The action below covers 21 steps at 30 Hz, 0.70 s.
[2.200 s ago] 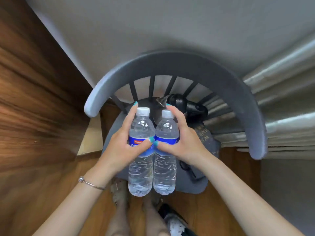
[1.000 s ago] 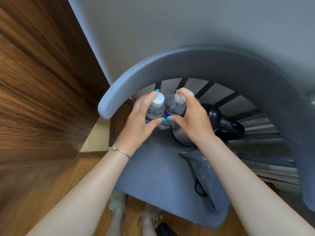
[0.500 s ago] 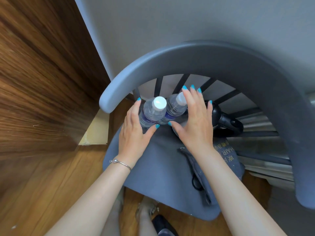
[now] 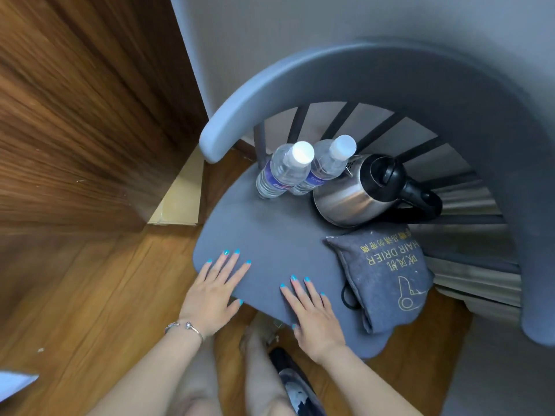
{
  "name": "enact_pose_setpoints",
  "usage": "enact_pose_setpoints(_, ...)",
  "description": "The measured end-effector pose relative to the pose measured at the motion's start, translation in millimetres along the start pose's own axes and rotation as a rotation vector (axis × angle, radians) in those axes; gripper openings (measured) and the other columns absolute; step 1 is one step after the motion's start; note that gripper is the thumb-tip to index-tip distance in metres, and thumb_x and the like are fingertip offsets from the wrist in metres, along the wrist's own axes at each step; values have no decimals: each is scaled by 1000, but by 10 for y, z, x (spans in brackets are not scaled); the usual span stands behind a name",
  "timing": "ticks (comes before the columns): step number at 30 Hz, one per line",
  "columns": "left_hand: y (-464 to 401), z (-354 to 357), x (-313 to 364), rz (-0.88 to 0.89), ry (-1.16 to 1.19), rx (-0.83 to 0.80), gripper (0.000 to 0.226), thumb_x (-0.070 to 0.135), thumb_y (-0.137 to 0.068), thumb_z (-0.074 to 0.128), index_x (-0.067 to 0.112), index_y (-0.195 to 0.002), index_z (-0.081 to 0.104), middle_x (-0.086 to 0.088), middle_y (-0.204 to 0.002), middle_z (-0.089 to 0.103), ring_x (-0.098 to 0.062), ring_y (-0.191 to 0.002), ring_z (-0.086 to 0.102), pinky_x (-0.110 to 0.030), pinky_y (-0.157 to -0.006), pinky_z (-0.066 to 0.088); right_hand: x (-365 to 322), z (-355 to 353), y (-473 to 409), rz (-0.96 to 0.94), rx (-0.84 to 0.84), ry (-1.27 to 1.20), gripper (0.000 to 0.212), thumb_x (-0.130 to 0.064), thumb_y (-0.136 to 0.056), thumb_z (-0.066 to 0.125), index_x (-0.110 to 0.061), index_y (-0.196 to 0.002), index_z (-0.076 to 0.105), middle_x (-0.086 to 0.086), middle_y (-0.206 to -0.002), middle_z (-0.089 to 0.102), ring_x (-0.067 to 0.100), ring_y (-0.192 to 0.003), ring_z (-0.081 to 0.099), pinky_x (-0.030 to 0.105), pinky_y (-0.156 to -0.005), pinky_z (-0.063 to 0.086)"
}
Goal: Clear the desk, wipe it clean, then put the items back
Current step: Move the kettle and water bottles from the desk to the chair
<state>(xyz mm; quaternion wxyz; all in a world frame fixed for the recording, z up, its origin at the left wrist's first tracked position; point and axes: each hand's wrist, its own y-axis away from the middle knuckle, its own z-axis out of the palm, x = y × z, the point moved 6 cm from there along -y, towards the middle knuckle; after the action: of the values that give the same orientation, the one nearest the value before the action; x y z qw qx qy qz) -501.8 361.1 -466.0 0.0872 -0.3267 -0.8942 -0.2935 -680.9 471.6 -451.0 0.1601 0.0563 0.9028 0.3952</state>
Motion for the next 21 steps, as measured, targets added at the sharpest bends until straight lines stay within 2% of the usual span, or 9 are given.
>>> enact_pose_setpoints(1, 60, 24, -31, 23, -29, 8, 88, 49, -69, 72, 27, -147, 38, -2, -153, 37, -22, -141, 28, -39, -113, 16, 3, 8, 13, 21, -14, -3, 80, -18, -94, 46, -39, -153, -4, -20, -154, -25, 18, -149, -16, 46, -121, 7)
enact_pose_setpoints(3, 166, 10, -82, 46, -48, 13, 75, 53, -76, 57, 27, -144, 43, -1, -152, 39, -21, -143, 27, -38, -113, 16, -79, -39, -3, 53, -27, -88, 76, -19, -94, 46, -37, -154, 3, -15, -161, -16, 19, -150, -14, 43, -121, 10)
enact_pose_setpoints(5, 233, -7, -110, 64, -43, -80, 70, 55, -83, 40, 28, -147, 37, 1, -158, 27, -16, -147, 14, -35, -116, 11, -97, -75, -47, 87, -71, -182, 65, -21, -97, 45, -30, -155, 16, -10, -163, -9, 18, -150, -9, 39, -120, 17)
enact_pose_setpoints(7, 411, -17, -195, -55, 73, -297, 66, 52, -92, 38, 28, -153, 23, 6, -162, 8, -13, -149, 0, -35, -120, 6, -119, -144, -1, 112, -150, -181, 58, -23, -98, 44, -25, -153, 26, -6, -164, 2, 18, -151, 6, 36, -118, 22)
enact_pose_setpoints(9, 654, -137, -212, -284, 250, -434, 64, 50, -96, 42, 26, -152, 25, 0, -161, 19, -20, -148, 15, -35, -119, 16, -119, -274, 103, 143, -234, -116, 56, -26, -98, 45, -24, -151, 29, -1, -161, 21, 21, -145, 27, 36, -114, 31)
enact_pose_setpoints(11, 922, -330, -178, -466, 406, -410, 59, 51, -96, 42, 23, -149, 35, -5, -153, 36, -23, -141, 32, -30, -113, 26, -178, -458, 225, 187, -270, -15, 51, -30, -99, 43, -19, -147, 30, 5, -152, 38, 26, -136, 42, 37, -106, 39)
enact_pose_setpoints(15, 1486, -587, -163, -596, 699, -302, 53, 51, -92, 49, 22, -136, 50, 1, -125, 60, -17, -116, 56, -24, -94, 40, -758, -779, 418, 149, -238, 126, 38, -33, -99, 39, -12, -130, 39, 11, -137, 51, 31, -125, 50, 38, -96, 42)
enact_pose_setpoints(18, 1958, -714, -242, -660, 843, -216, 50, 50, -90, 51, 19, -130, 54, 10, -102, 60, -14, -101, 59, -27, -92, 44, -1415, -786, 571, 78, -264, 41, 47, -33, -98, 42, -14, -141, 39, 12, -140, 51, 29, -130, 48, 35, -102, 41)
enact_pose_setpoints(21, 2499, -786, -469, -689, 824, -204, 40, 44, -95, 49, 23, -128, 53, 9, -107, 61, -12, -100, 57, -27, -95, 44, -2096, -761, 749, 19, -245, 14, 45, -31, -97, 43, -14, -139, 43, 13, -137, 54, 29, -128, 49, 35, -103, 41)
